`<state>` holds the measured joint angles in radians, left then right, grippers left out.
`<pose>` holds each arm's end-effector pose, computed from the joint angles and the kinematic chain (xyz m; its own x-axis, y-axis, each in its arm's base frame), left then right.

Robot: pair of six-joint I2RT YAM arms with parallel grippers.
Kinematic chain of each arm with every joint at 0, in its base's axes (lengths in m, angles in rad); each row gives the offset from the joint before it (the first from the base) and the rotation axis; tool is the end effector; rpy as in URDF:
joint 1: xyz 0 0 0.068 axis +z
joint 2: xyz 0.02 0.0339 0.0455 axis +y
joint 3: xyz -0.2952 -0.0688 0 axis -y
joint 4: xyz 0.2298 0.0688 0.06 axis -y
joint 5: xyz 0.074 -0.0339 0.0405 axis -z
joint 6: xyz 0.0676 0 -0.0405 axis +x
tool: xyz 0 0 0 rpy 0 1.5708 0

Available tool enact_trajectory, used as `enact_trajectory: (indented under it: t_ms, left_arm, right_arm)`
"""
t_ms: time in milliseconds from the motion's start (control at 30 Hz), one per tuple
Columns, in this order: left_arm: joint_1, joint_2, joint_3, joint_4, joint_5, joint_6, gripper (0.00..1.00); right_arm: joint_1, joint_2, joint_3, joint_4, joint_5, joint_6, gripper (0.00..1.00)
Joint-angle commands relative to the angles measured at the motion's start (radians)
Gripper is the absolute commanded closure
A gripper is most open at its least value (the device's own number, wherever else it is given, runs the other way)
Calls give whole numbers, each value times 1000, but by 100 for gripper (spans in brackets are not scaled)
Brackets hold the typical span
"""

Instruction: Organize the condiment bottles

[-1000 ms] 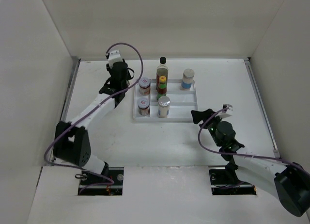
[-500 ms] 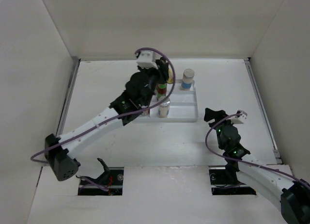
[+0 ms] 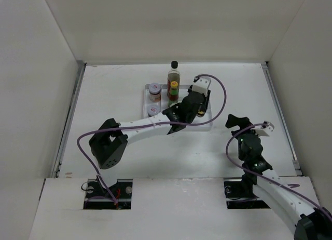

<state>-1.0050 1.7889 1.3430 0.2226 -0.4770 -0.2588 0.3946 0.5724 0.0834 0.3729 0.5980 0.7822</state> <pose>0.2663 -0.3614 0.3270 -0.2453 -0.0379 -0.9687 0.4626 0.8736 -0.1513 0.1364 0.0156 0.2034 0.0641 0.6577 -0.7506 0.2162 0.7251 0.6538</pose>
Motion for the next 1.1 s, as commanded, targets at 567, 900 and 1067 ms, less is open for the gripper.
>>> enact_trajectory:
  t_ms: [567, 900, 1067]
  left_arm:
    - [-22, 101, -8, 244, 0, -31, 80]
    - [-27, 141, -87, 284, -34, -36, 67]
    - [-30, 115, -110, 288, -37, -36, 39]
  right_arm:
    - [-7, -45, -10, -23, 10, 31, 0]
    - [-12, -52, -11, -22, -3, 29, 0]
    - [-7, -42, -8, -22, -3, 28, 0]
